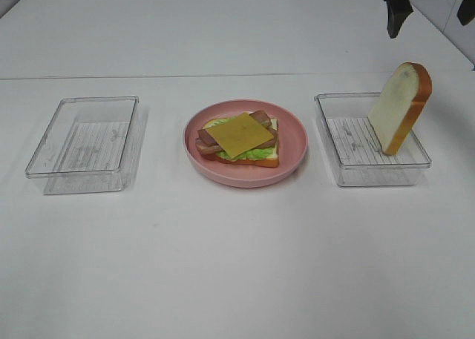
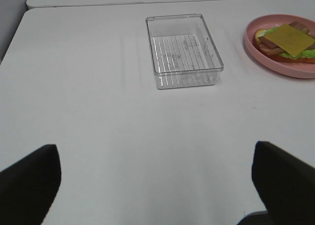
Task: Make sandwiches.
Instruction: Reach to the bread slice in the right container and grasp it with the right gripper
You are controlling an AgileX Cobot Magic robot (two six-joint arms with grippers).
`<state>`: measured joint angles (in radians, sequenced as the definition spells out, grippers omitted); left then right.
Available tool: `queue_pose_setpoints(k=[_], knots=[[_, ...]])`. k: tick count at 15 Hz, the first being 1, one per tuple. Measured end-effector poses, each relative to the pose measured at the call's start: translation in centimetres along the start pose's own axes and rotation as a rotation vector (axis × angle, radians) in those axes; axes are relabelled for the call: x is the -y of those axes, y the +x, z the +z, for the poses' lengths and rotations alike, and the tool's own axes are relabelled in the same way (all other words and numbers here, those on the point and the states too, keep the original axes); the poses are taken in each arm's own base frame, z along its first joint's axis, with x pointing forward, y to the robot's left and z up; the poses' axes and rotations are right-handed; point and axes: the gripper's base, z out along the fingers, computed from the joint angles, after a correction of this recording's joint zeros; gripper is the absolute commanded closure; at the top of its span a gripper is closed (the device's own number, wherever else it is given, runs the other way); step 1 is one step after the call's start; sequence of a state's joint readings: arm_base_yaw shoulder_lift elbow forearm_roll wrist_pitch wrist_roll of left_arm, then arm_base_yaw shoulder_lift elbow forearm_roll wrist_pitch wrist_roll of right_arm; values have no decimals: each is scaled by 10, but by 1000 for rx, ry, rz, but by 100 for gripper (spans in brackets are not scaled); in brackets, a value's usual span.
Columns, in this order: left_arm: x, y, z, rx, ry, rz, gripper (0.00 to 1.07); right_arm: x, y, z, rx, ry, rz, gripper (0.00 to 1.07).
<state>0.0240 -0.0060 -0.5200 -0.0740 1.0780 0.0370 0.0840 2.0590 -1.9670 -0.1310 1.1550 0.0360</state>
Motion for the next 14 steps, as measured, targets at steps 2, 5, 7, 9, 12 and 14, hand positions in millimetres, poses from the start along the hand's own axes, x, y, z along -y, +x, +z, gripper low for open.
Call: queue_pose_setpoints(k=[2, 5, 7, 9, 12, 14], knots=[[0, 0, 0, 0, 0, 0, 6, 13, 2, 18, -53, -40, 31, 9], [0, 0, 0, 0, 0, 0, 6, 15, 3, 49, -117, -130, 48, 9], [0, 0, 0, 0, 0, 0, 6, 12, 4, 64, -144, -148, 44, 9], [0, 0, 0, 0, 0, 0, 6, 9, 5, 83, -178, -155, 43, 9], [0, 0, 0, 0, 0, 0, 6, 6, 6, 104, -202, -163, 46, 15], [0, 0, 0, 0, 0, 0, 6, 6, 7, 107, -205, -169, 49, 32]])
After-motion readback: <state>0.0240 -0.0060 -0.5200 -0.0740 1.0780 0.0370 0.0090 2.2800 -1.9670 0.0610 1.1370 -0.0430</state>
